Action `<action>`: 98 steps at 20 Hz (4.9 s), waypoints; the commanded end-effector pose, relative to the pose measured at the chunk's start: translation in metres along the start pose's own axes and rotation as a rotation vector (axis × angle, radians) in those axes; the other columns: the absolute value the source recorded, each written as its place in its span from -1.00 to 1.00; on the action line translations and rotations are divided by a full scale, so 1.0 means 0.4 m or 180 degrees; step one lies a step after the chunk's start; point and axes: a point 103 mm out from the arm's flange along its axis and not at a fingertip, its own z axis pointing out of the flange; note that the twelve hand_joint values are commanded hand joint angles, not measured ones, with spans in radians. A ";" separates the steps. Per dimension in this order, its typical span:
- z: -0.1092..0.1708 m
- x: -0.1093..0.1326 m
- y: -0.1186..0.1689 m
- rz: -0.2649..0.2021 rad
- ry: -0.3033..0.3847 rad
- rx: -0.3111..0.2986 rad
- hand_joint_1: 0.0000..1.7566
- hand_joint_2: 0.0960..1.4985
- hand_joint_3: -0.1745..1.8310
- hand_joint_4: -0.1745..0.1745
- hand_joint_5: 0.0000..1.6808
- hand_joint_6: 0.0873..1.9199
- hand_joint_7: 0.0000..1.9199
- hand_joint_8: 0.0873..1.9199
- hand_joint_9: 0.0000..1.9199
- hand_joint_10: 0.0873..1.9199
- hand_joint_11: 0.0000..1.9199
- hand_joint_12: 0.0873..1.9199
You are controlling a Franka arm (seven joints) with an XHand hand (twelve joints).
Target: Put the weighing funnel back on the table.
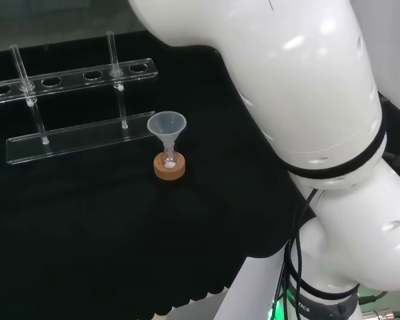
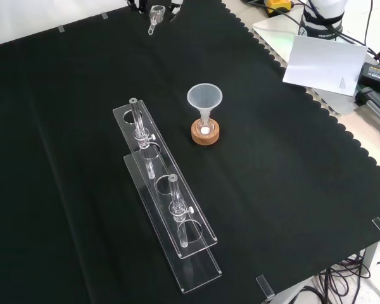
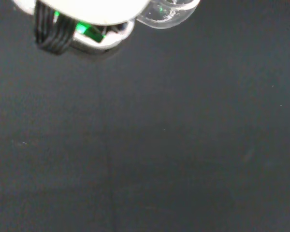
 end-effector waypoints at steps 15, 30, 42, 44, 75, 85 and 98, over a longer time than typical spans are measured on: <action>0.114 0.153 0.244 -0.0344 -0.0250 0.0196 0.29 -0.15 -0.27 1.00 0.57 -0.49 -0.35 -0.36 0.14 -0.92 -0.02 -0.08; 0.248 0.213 0.339 -0.0375 -0.0222 0.0243 0.28 -0.15 -0.25 1.00 0.54 -0.43 -0.35 -0.36 0.14 -0.92 -0.02 -0.08; 0.328 0.267 0.386 -0.0410 -0.0238 0.0257 0.28 -0.17 -0.22 1.00 0.51 -0.39 -0.35 -0.35 0.14 -0.92 -0.02 -0.07; 0.339 0.274 0.392 -0.0403 -0.0223 0.0232 0.28 -0.17 -0.22 1.00 0.51 -0.38 -0.35 -0.35 0.14 -0.92 -0.02 -0.07; 0.403 0.300 0.455 -0.0371 -0.0222 0.0074 0.28 -0.16 -0.22 1.00 0.50 -0.36 -0.35 -0.35 0.14 -0.92 -0.02 -0.07; 0.409 0.303 0.471 -0.0325 -0.0242 0.0137 0.28 -0.16 -0.22 1.00 0.50 -0.36 -0.35 -0.35 0.14 -0.92 -0.02 -0.07; 0.417 0.300 0.473 -0.0269 -0.0262 0.0188 0.28 -0.16 -0.22 1.00 0.50 -0.36 -0.35 -0.35 0.14 -0.92 -0.02 -0.07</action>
